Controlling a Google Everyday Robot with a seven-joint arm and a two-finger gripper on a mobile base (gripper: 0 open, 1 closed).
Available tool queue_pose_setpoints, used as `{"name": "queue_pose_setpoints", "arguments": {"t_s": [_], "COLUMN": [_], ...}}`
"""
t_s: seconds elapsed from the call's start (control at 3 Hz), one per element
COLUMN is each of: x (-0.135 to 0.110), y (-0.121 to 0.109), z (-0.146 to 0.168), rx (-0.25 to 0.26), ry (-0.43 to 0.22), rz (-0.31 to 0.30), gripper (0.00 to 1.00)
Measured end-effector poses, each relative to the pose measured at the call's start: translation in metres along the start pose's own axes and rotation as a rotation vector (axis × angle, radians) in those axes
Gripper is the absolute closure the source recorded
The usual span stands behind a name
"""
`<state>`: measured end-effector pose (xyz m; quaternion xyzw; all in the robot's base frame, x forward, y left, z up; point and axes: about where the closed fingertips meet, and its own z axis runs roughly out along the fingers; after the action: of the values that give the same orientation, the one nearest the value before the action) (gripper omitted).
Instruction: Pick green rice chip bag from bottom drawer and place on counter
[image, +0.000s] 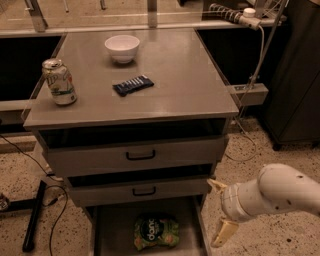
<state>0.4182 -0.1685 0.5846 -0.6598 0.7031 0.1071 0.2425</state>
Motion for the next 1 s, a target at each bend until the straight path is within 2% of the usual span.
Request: {"name": "queue_pose_setpoints", "arguments": {"t_s": [0.33,0.67,1.0], "x": [0.025,0.025,0.041], "y": [0.014,0.014,0.009], "z": [0.059,0.062,0.098], "rx": [-0.033,-0.035,-0.041], "ry": [-0.038,-0.035,-0.027], "rz": [0.027,0.027,0.047], "gripper": [0.00,0.00,0.00]}}
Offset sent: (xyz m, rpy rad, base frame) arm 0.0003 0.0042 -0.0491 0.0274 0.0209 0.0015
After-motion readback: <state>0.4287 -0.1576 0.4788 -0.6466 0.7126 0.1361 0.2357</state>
